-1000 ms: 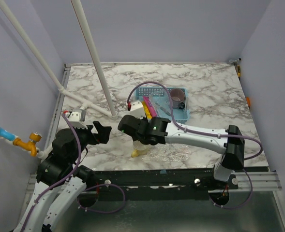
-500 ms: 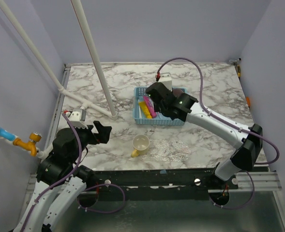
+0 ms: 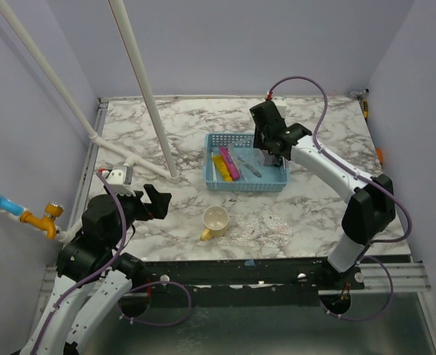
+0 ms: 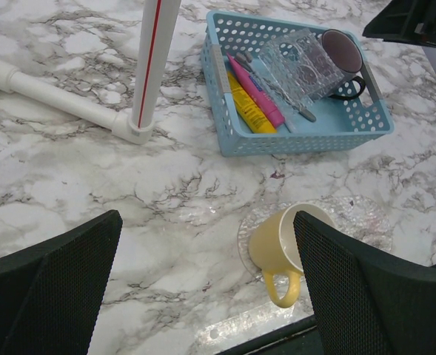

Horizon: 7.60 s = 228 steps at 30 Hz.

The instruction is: Prepare toiletry sets of a toothbrush and toothpaste on the tray

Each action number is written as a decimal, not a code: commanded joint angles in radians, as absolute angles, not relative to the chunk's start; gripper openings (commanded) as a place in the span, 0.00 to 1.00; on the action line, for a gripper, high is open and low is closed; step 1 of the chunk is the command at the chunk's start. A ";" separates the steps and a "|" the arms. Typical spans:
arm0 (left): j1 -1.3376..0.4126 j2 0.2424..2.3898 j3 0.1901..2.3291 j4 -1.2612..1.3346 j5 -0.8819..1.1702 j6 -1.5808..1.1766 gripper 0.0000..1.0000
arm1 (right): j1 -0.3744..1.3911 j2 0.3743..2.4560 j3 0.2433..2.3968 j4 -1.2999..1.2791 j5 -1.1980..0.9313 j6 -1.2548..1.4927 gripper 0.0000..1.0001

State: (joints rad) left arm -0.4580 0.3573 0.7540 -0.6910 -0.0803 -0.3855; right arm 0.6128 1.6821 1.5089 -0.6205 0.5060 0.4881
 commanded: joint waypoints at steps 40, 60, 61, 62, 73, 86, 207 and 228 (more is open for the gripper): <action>-0.448 0.372 0.753 -0.704 -0.087 -0.383 0.99 | 0.443 2.066 1.685 -0.524 0.340 0.598 0.39; -0.446 0.358 0.753 -0.703 -0.086 -0.383 0.99 | 0.443 2.125 1.707 -0.579 0.289 0.542 0.24; -0.446 0.358 0.754 -0.703 -0.086 -0.383 0.99 | 0.443 2.126 1.709 -0.581 0.288 0.541 0.20; -0.446 0.358 0.753 -0.703 -0.085 -0.383 0.99 | 0.443 2.124 1.709 -0.581 0.284 0.538 0.15; -0.445 0.354 0.753 -0.703 -0.084 -0.383 0.99 | 0.443 2.047 1.700 -0.587 0.272 0.523 0.01; -0.445 0.353 0.753 -0.703 -0.081 -0.383 0.99 | 0.445 1.861 1.675 -0.559 0.316 0.518 0.01; -0.445 0.339 0.750 -0.700 -0.073 -0.387 0.99 | 1.082 1.330 0.954 -0.928 0.629 1.173 0.36; -0.445 0.338 0.750 -0.703 -0.078 -0.388 0.99 | 1.000 1.459 1.390 -0.896 0.739 0.831 0.48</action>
